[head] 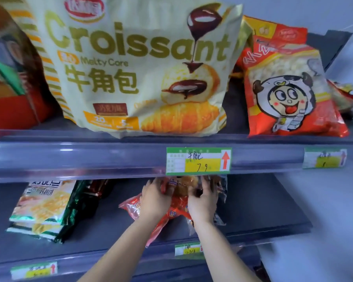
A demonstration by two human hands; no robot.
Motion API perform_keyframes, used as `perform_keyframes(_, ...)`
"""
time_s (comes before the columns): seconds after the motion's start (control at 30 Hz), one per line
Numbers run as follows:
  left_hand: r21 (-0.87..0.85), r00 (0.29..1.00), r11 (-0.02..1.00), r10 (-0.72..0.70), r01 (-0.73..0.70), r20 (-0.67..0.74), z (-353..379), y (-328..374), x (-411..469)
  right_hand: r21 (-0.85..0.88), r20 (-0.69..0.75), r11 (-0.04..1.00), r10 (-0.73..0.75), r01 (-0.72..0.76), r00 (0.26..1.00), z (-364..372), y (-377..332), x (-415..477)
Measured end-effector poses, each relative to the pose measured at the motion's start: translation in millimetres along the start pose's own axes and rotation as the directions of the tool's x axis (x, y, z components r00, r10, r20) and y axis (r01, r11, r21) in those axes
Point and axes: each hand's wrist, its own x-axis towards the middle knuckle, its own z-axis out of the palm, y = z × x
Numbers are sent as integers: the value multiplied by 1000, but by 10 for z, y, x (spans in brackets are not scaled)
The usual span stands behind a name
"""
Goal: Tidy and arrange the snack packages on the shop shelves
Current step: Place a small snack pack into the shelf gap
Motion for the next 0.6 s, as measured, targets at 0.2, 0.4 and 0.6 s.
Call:
perform_keyframes(0.2,-369,989,927,-116,74,-94,-587,-164,-615,177,225,961,-248,211,942,-149,-239,-680)
perform_keyframes(0.4,-429,925,900,-224,76,-307,-1285,-461,-1501,322,538,907,-410,270,736,-48,-513,-1530)
perform_keyframes(0.6,-353,783,931,-290,96,-551,-2127,-888,-2420,421,687,846,-533,328,494,238,-890,-2457)
